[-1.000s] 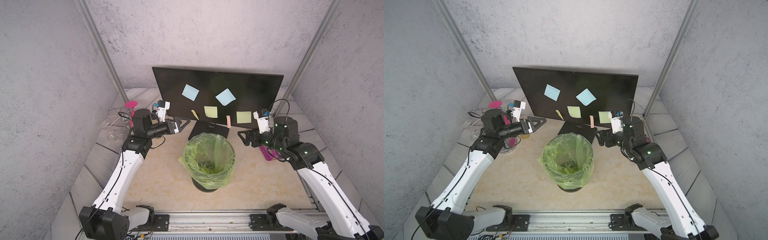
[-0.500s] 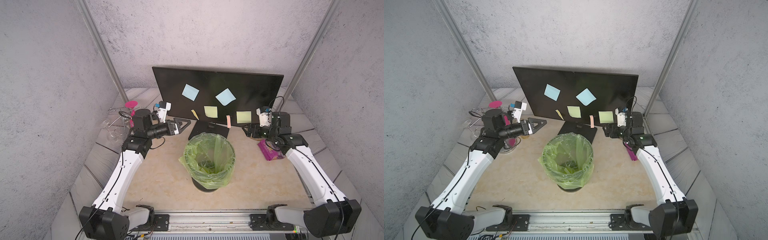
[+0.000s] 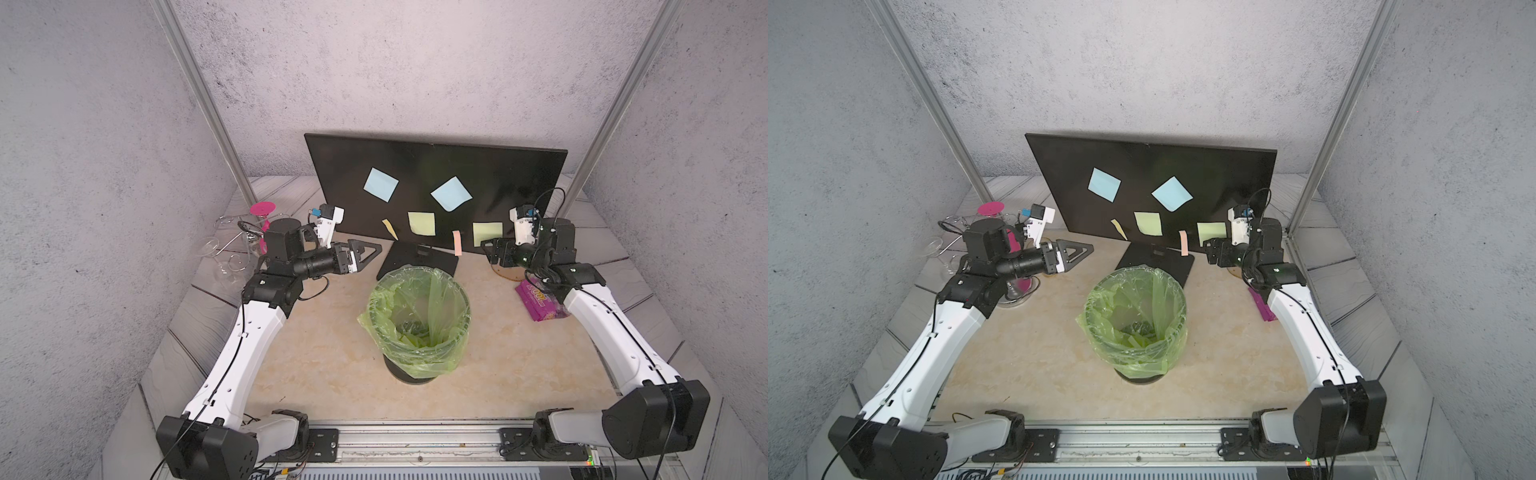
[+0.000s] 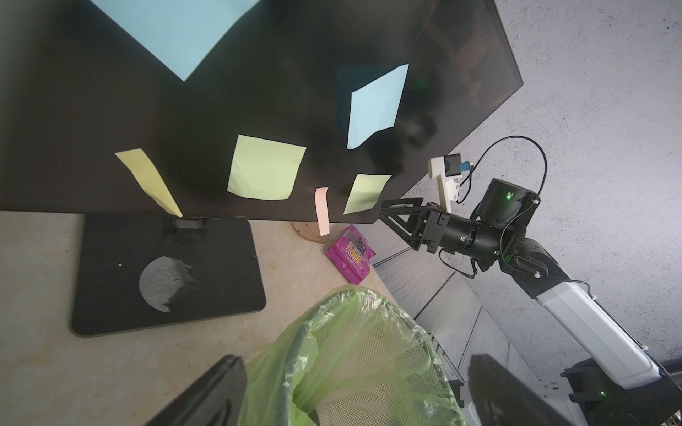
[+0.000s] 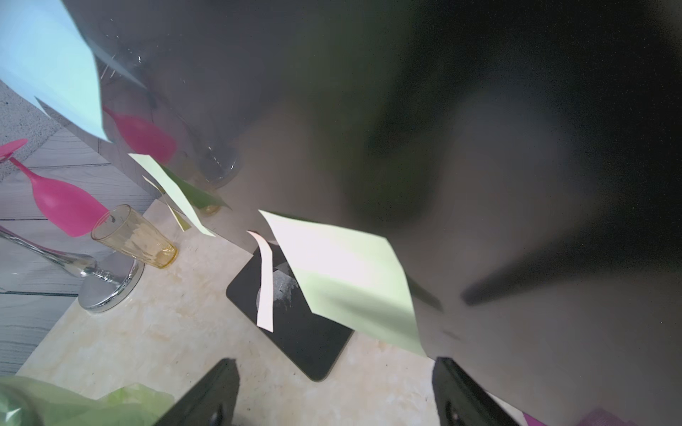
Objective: Remove the sticky note from the monitor
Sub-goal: Tear off the sticky note from the monitor.
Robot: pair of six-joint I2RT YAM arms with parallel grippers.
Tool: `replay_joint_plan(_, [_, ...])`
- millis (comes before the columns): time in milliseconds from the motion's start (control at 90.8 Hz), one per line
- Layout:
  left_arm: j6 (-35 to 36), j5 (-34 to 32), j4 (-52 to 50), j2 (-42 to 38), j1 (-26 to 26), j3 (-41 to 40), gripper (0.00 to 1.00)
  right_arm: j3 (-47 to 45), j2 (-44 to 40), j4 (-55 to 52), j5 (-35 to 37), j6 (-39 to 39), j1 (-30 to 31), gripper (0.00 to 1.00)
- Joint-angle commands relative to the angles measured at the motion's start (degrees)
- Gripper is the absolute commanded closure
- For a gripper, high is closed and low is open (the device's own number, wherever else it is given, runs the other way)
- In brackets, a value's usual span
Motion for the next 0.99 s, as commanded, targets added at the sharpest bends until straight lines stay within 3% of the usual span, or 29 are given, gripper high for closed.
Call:
replay_joint_plan(0, [1.6, 1.3, 0.1, -0.7, -0.1, 0.4, 0.0, 0.6, 0.6, 2.6, -0.1, -1.5, -0.2, 0.15])
replay_joint_plan(429, [3.1, 1.7, -1.6, -1.6, 0.0, -0.1, 0.0, 2.3, 3.2, 2.7, -0.7, -4.3, -0.5, 0.15])
replay_joint_plan(980, [3.9, 2.2, -2.3, -1.3, 0.1, 0.2, 0.0, 2.9, 3.2, 2.6, -7.4, -3.6, -0.9, 0.18])
